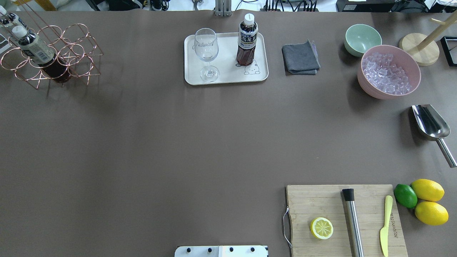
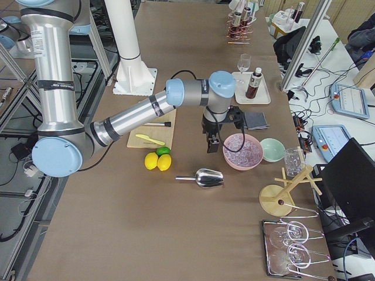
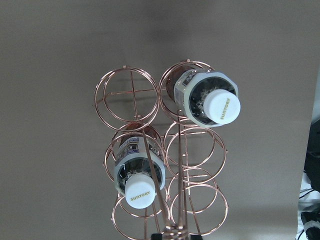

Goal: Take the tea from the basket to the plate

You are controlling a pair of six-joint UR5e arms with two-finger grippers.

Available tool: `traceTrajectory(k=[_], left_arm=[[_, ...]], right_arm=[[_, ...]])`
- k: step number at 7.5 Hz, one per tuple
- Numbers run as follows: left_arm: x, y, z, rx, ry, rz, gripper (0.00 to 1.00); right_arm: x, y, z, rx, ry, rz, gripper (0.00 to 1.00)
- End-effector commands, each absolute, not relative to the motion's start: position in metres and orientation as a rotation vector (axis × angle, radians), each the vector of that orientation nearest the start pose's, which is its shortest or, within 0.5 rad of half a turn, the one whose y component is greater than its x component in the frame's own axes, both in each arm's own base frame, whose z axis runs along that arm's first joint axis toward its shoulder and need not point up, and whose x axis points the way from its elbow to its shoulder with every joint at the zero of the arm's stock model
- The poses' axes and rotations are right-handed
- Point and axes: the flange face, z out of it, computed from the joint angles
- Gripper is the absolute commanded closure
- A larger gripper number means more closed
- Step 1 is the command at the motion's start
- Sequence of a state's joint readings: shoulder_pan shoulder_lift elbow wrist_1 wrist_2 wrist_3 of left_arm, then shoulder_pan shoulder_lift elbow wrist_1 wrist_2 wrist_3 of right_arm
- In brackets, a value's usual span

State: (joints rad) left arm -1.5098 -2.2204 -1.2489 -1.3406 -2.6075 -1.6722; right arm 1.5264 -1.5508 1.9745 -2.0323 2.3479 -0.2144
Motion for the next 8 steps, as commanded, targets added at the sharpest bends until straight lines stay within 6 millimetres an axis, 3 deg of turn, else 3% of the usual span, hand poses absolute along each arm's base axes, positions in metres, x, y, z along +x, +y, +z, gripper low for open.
traceTrajectory(k=[1, 2, 3, 8], left_arm=[[-0.005, -0.751, 0.418, -0.797, 0.792, -1.396, 1.00], [-0.005, -0.756, 0.419, -0.780, 0.776, -1.404, 1.00], [-0.004, -0.763, 0.418, -0.771, 0.779, -1.377, 1.00], [0.003, -0.770, 0.421, -0.781, 0.769, -1.369, 1.00]], right_arm=[[0.085, -0.456, 0.590, -0.051, -0.752, -0.223, 0.00], [0.102, -0.443, 0.607, -0.043, -0.720, -0.257, 0.00], [0.106, -0.438, 0.612, -0.046, -0.716, -0.265, 0.00], [0.121, -0.438, 0.670, -0.019, -0.714, -0.232, 0.00]])
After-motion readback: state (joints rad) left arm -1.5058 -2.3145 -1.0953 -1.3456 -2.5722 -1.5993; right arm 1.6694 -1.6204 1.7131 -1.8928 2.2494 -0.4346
